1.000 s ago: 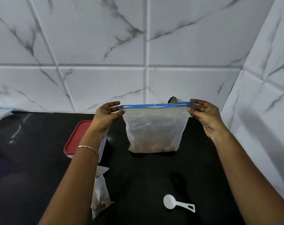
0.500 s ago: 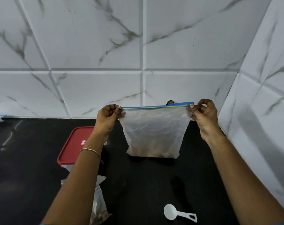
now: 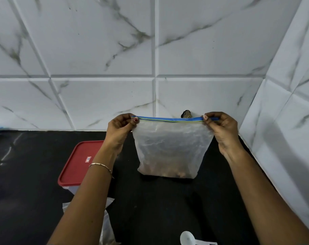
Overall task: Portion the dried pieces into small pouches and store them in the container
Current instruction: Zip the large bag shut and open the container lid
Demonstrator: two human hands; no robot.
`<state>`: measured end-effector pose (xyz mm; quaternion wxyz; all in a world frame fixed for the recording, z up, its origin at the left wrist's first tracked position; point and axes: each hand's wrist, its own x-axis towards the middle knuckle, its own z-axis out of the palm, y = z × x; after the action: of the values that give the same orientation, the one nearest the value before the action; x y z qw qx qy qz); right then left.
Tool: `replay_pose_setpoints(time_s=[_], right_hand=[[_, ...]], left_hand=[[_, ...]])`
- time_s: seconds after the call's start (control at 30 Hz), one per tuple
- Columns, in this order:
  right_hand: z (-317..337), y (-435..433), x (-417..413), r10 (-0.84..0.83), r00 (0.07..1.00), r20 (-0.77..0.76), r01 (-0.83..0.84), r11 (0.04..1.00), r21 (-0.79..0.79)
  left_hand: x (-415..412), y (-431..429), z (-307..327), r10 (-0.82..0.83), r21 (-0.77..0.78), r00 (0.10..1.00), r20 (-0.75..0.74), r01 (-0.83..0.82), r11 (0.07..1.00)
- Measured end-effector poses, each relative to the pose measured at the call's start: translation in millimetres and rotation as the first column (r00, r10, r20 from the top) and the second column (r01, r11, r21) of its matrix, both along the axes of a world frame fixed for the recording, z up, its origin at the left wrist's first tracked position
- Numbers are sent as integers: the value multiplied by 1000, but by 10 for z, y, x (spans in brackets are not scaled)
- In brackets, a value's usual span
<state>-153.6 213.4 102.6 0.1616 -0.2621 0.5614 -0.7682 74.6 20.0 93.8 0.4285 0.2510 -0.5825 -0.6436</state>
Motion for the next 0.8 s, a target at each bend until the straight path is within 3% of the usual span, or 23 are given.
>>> replay_pose_setpoints(time_s=[0.13,0.23,0.3,0.37,0.47,0.57,0.7,0.8], right_hand=[[29,8,-13,-13,1000,-11,13,1000,-11],[25,35,13,9,1000,-8,-9,1000,-4],[42,40,48,34,999,-17,-34,999,4],[70,29,85,38,998,-49,-37,999,14],[107,15,135,47,994,-99,-46,999,6],[142,37,178,76,989,-126,-76,997,6],[172,90,188,107,974,-199,-96,993,65],[209,119,196,102,919,-381,-34,983,180]], left_hand=[[13,-5,97,-16,-99,994,107,26,995],[27,12,236,-22,-214,940,340,100,972],[-24,58,359,70,-410,862,502,166,897],[-118,150,478,209,-611,773,599,272,743],[-260,302,566,323,-720,694,643,403,565],[-323,395,583,357,-732,662,659,457,505],[-355,485,607,491,-724,536,687,564,397],[-360,528,630,537,-776,568,624,530,341]])
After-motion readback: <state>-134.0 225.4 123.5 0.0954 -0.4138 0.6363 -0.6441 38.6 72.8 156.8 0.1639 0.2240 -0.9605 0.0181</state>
